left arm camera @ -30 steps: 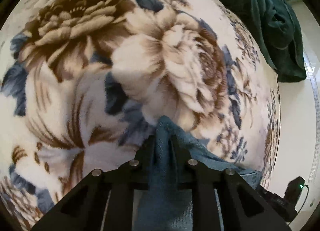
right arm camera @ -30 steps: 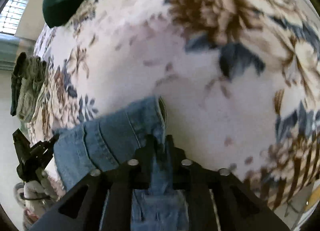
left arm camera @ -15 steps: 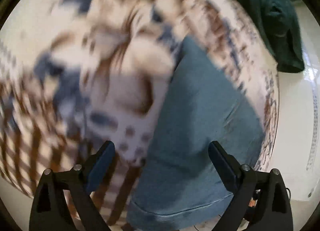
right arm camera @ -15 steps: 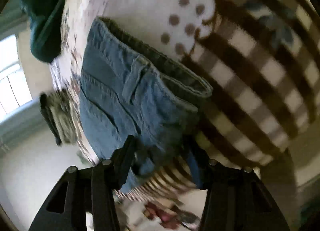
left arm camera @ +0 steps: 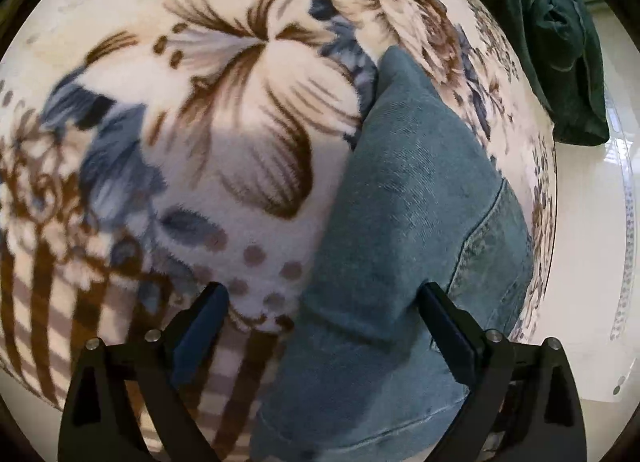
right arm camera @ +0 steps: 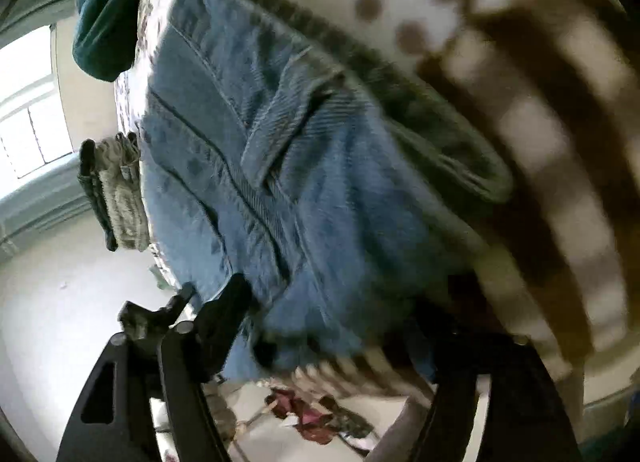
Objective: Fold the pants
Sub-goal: 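Lift the folded jeans with both tools and carry them onto the clothes stack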
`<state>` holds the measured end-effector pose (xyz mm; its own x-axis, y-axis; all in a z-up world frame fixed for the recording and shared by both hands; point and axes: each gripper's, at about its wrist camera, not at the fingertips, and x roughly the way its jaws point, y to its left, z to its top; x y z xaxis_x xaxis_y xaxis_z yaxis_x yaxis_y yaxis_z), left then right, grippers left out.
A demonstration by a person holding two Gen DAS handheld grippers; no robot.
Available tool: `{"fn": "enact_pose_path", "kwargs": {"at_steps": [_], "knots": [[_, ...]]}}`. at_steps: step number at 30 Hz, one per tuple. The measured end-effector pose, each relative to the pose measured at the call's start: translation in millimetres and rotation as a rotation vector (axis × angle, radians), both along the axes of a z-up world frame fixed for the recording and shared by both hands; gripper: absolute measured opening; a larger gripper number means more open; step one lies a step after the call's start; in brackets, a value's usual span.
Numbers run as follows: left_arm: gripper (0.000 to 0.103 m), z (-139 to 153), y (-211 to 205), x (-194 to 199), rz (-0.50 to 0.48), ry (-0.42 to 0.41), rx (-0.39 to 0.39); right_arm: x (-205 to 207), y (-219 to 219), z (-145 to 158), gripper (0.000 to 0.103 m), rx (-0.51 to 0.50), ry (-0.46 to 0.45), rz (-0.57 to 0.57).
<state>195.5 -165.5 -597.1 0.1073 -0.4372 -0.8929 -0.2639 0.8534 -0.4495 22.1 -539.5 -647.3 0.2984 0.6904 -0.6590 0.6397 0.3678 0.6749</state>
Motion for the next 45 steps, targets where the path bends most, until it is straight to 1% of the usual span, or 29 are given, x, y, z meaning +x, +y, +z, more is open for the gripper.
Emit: {"fn": "enact_pose_path", "kwargs": {"at_steps": [1,2,3,5,6,8,10,12,15,16,18,20,21,22,23,25,26,27,28,29,30,32,33,34,36,37,38,42,45], "knots": [[0.100,-2.0,-0.4,1.5,0.001,0.000,-0.007,4.4,4.5,-1.3,0.090,-0.009,-0.006,0.005],[0.101,-4.2,-1.1,3.3,0.002,0.001,-0.013,8.1,7.8,-0.5,0.093,-0.008,-0.011,0.000],[0.103,-5.8,-1.3,4.2,-0.001,0.003,-0.014,10.8,12.5,1.8,0.094,0.008,-0.029,-0.013],[0.103,-7.3,-2.7,6.8,-0.007,0.004,-0.017,19.5,17.8,5.3,0.094,0.081,-0.077,-0.022],[0.103,-7.0,-2.6,7.3,-0.011,0.004,-0.018,24.5,19.9,7.5,0.094,0.099,-0.089,-0.025],[0.103,-7.5,-1.9,9.0,-0.009,0.005,-0.022,34.7,27.0,9.5,0.094,0.089,-0.107,-0.002],[0.103,-8.5,-1.2,9.5,-0.010,0.007,-0.027,40.7,32.7,1.8,0.093,0.100,-0.108,0.004],[0.103,-9.3,-1.3,9.6,-0.015,0.006,-0.028,52.9,38.9,-6.1,0.094,0.064,-0.093,0.047],[0.103,-9.8,0.2,8.4,-0.015,0.005,-0.030,62.4,46.9,-0.5,0.093,0.054,-0.089,0.052],[0.103,-10.0,0.2,8.6,-0.016,0.007,-0.032,63.5,46.9,8.7,0.090,0.073,-0.128,0.030],[0.103,-10.5,2.8,7.1,-0.008,0.013,-0.043,64.7,50.9,23.1,0.089,0.084,-0.205,0.020],[0.103,-11.4,4.1,7.6,-0.008,0.015,-0.053,69.9,56.8,23.6,0.088,0.038,-0.207,0.049],[0.103,-11.6,4.6,7.9,-0.010,0.016,-0.055,72.2,59.8,19.5,0.082,0.022,-0.195,0.058],[0.103,-11.8,4.6,8.3,-0.014,0.015,-0.054,75.2,63.4,11.6,0.073,0.015,-0.175,0.058],[0.103,-11.8,4.3,8.4,-0.017,0.014,-0.051,76.7,62.8,8.2,0.068,0.000,-0.162,0.056],[0.103,-10.6,3.7,9.6,-0.019,0.013,-0.051,78.9,66.0,9.5,0.054,-0.041,-0.155,0.065],[0.103,-9.8,3.1,10.2,-0.026,0.008,-0.058,78.0,66.2,12.6,0.051,-0.057,-0.155,0.071],[0.103,-8.6,1.5,10.5,-0.040,0.000,-0.060,76.3,66.1,17.4,0.045,-0.071,-0.162,0.075],[0.092,-6.5,-1.3,10.5,-0.049,-0.012,-0.067,78.5,69.6,20.8,0.042,-0.082,-0.169,0.076],[0.076,-2.2,-5.1,9.8,-0.067,-0.045,-0.097,79.5,72.7,24.0,0.040,-0.098,-0.172,0.079],[0.052,1.8,-10.6,9.4,-0.092,-0.066,-0.124,79.1,72.4,27.1,0.038,-0.116,-0.174,0.080],[0.046,9.5,-16.2,7.5,-0.114,-0.094,-0.096,82.7,79.2,36.4,0.036,-0.140,-0.182,0.082],[0.039,14.0,-16.5,6.2,-0.114,-0.108,-0.097,83.0,79.7,40.1,0.034,-0.145,-0.188,0.081],[0.034,17.5,-15.7,4.8,-0.107,-0.116,-0.101,83.2,78.9,46.9,0.034,-0.156,-0.202,0.085],[0.028,30.6,-15.2,2.5,-0.109,-0.143,-0.105,87.9,80.6,60.9,0.033,-0.175,-0.226,0.096],[0.026,39.3,-15.1,1.6,-0.109,-0.158,-0.102,79.4,70.1,69.0,0.032,-0.178,-0.237,0.100],[0.025,51.0,-15.7,1.5,-0.117,-0.170,-0.101,81.5,71.5,76.0,0.032,-0.180,-0.243,0.102],[0.024,88.3,-10.3,4.0,-0.109,-0.195,-0.097,89.4,73.0,118.6,0.032,-0.184,-0.278,0.125],[0.024,122.7,-6.6,10.6,-0.106,-0.207,-0.098,84.2,62.7,156.6,0.032,-0.179,-0.308,0.140]]}}
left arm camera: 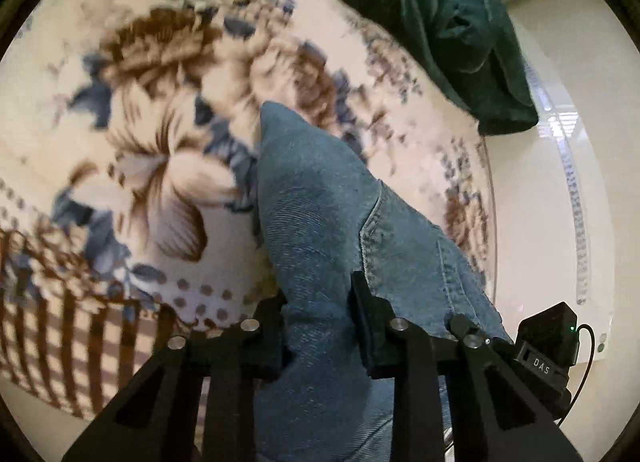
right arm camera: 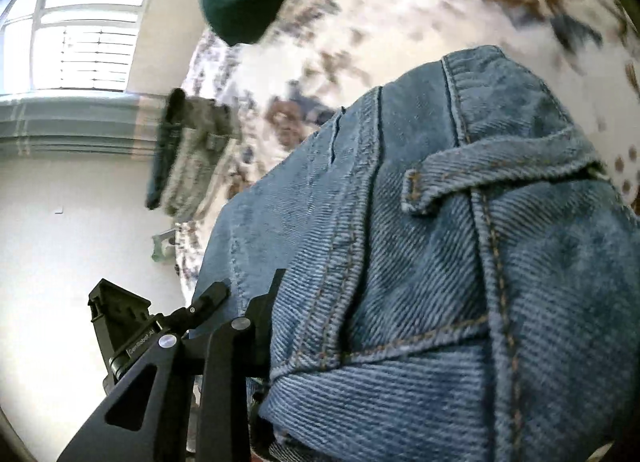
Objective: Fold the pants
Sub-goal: 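Lift the folded jeans with both tools and carry them onto the clothes stack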
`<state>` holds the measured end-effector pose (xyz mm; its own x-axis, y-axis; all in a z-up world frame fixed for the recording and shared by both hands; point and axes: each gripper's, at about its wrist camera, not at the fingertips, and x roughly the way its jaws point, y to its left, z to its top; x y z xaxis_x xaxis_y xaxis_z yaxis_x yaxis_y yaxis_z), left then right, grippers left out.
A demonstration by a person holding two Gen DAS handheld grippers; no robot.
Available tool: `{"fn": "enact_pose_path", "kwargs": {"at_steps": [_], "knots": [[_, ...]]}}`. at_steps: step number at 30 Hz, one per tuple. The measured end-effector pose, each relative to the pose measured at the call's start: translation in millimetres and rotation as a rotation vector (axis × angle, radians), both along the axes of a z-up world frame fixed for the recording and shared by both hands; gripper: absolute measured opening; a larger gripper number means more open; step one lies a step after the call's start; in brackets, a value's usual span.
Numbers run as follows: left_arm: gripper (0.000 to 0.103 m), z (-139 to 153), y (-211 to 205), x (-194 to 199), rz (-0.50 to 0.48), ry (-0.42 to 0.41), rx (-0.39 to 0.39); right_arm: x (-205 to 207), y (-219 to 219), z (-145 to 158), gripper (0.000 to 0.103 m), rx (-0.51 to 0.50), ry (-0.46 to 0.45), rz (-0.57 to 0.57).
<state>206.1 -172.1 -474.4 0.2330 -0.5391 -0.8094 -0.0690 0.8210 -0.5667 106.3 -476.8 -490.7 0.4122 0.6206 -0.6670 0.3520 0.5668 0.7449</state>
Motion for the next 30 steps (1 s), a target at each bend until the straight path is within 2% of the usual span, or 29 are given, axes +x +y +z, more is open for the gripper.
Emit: {"fn": "enact_pose_path", "kwargs": {"at_steps": [5,9,12,16,21,24,28,30], "knots": [[0.024,71.7,19.4,19.7,0.003,-0.058,-0.002,38.8,21.5,74.9,0.032,-0.006,-0.070,0.032],[0.024,126.1,50.8,56.2,0.031,-0.115,-0.018,98.1,61.2,133.3,0.032,-0.004,-0.134,0.045],[0.024,161.8,86.0,102.7,0.054,-0.165,-0.027,150.4,99.9,163.1,0.032,0.000,-0.174,0.053],[0.024,197.1,153.1,181.0,0.078,-0.214,-0.051,249.5,175.1,192.2,0.032,-0.002,-0.237,0.063],[0.024,214.0,242.4,296.4,0.114,-0.261,-0.040,367.5,261.6,187.2,0.032,0.018,-0.281,0.071],[0.024,206.5,292.7,355.1,0.132,-0.277,-0.022,439.5,312.7,163.3,0.032,0.034,-0.282,0.081],[0.024,162.4,336.7,413.6,0.133,-0.251,0.011,501.5,358.0,112.7,0.032,0.025,-0.233,0.102],[0.024,128.8,351.0,432.8,0.129,-0.207,0.046,515.4,373.2,81.7,0.035,0.016,-0.174,0.121]]}}
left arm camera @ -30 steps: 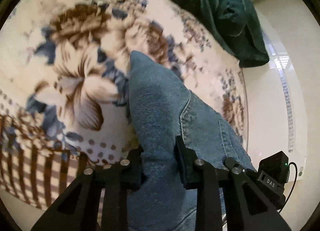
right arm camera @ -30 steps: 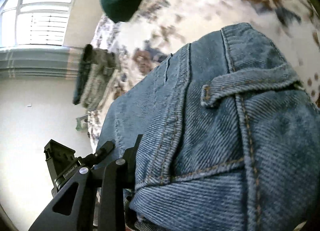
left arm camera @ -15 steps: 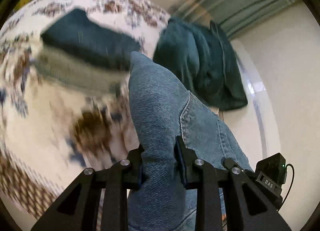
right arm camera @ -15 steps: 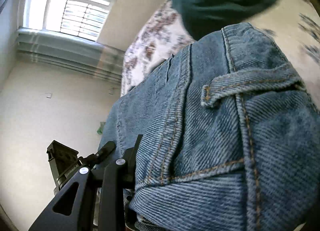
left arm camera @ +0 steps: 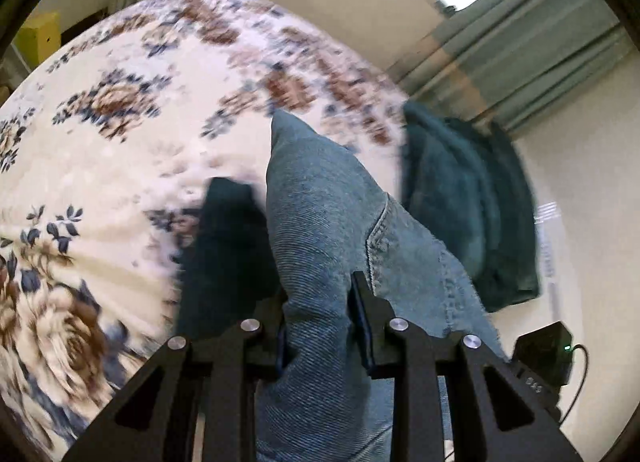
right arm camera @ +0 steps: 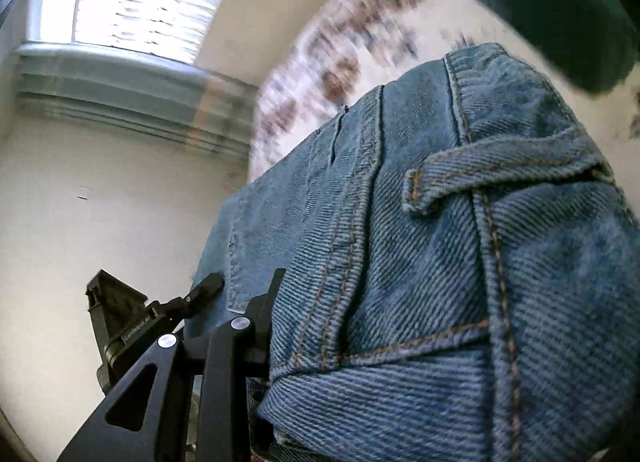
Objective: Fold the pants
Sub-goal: 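Lift the folded jeans with both tools and carry them onto the clothes stack, then release the jeans on the stack and open both tools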
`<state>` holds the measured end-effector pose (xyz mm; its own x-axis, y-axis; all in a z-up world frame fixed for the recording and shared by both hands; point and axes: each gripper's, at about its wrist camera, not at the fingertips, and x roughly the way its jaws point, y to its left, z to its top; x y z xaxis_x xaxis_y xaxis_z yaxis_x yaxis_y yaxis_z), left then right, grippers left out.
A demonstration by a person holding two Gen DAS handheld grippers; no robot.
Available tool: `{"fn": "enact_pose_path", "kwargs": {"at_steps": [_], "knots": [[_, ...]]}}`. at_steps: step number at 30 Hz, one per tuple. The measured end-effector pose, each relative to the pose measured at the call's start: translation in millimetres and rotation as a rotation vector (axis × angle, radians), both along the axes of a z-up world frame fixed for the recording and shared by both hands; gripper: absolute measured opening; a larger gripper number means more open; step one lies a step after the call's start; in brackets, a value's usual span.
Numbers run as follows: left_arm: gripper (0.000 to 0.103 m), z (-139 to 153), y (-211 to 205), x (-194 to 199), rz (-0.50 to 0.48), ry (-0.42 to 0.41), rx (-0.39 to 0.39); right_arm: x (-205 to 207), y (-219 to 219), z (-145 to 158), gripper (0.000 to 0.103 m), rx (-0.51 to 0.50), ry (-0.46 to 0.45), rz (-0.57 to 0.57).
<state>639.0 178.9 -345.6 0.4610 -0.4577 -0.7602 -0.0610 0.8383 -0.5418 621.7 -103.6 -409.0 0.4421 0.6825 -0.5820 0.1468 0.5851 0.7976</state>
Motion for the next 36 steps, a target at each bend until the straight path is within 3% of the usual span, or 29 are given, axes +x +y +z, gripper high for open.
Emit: {"fn": "enact_pose_path", "kwargs": {"at_steps": [3,5,9,11,16,18,20,22,23,25,28,32,36], "knots": [[0.026,-54.9,12.0,6.1,-0.012,0.099,0.066,7.2,11.2,-36.0,0.048,-0.051,0.102,0.044],[0.032,-66.6,21.5,-0.2,-0.001,0.114,0.063,-1.4,3.4,-41.7,0.054,-0.029,0.130,0.039],[0.042,-62.1,41.5,-11.9,0.036,0.113,0.054,-28.1,-29.4,-31.4,0.057,-0.049,0.145,-0.017],[0.049,-59.5,47.3,-16.8,0.045,0.118,0.060,-40.5,-43.2,-29.0,0.057,-0.104,0.168,-0.043],[0.049,-54.6,46.6,-23.6,0.046,0.139,0.089,-53.8,-54.0,-18.2,0.060,-0.299,0.226,-0.069],[0.049,-48.8,41.8,-27.7,0.051,0.154,0.123,-61.1,-50.7,2.4,0.066,-0.426,0.216,-0.049],[0.049,-36.9,32.1,-36.0,0.046,0.160,0.199,-73.5,-55.7,22.3,0.083,-0.554,0.208,-0.025],[0.056,-20.8,16.3,-48.7,0.035,0.164,0.314,-81.0,-45.8,49.6,0.099,-0.662,0.171,-0.010],[0.058,-14.7,10.4,-54.9,0.029,0.158,0.353,-85.0,-42.2,62.9,0.101,-0.704,0.156,-0.006],[0.075,4.9,-5.8,-74.5,0.014,0.129,0.417,-95.7,-32.6,90.3,0.103,-0.796,0.120,0.002],[0.088,34.4,-22.2,-103.0,0.004,0.096,0.481,-114.1,-20.8,128.0,0.103,-0.906,0.062,0.001],[0.089,80.8,-37.1,-141.3,0.006,0.040,0.535,-150.9,-13.1,183.7,0.103,-0.966,-0.014,-0.013],[0.089,128.2,-47.0,-176.6,0.021,-0.025,0.528,-198.2,-9.8,236.3,0.103,-0.984,-0.085,-0.033]]}}
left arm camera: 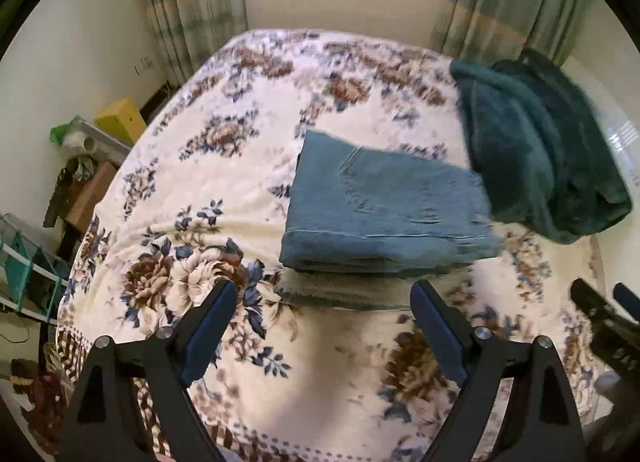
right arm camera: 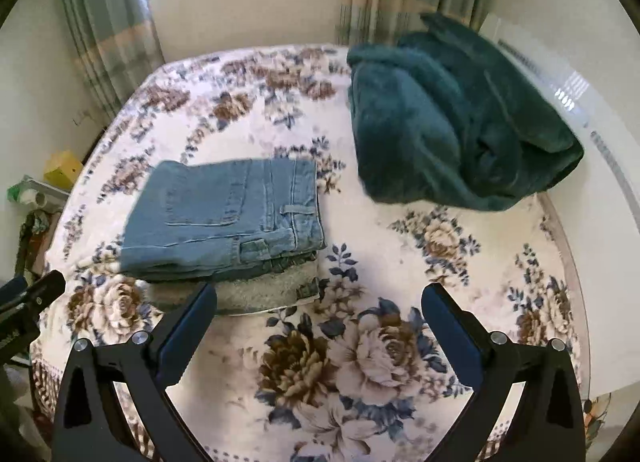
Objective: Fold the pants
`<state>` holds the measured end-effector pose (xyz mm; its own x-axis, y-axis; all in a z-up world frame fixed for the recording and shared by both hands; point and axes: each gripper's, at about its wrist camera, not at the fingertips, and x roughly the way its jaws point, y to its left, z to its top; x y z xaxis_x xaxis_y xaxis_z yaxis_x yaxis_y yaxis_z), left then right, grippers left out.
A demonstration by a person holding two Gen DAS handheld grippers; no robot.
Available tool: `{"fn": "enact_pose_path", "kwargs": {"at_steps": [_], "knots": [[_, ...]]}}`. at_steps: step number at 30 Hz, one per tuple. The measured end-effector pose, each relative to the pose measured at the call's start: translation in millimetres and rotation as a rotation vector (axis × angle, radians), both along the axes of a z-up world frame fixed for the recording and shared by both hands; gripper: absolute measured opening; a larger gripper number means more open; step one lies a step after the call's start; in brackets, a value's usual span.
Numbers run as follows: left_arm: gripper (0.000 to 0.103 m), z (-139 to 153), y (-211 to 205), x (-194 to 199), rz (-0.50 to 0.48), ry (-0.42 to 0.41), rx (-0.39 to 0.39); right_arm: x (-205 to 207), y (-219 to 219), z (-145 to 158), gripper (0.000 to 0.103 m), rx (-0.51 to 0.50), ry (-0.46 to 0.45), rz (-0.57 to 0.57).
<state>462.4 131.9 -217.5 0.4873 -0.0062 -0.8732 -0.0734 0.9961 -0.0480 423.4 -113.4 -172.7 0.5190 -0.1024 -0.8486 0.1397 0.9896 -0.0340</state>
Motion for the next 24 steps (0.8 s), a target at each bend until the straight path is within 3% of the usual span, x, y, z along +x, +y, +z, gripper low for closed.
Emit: {"fn": "enact_pose_path", "kwargs": {"at_steps": [8,18,24], "knots": [[0.089,93.7,-25.0,-93.7,-0.001,-0.141,0.014,-113.4,-5.6,99.8,0.103,-0.005,-0.138,0.033],[0.089,167.0,-42.6,-208.0,0.007,-0.262,0.052,-255.6,-0.3,205.6,0.103,-0.023,-0.283,0.109],[0.089,198.8,-42.7,-255.9,-0.003,-0.322,0.059,-313.2,7.1,253.5,0.103,-0.024,-0.346,0.118]]}}
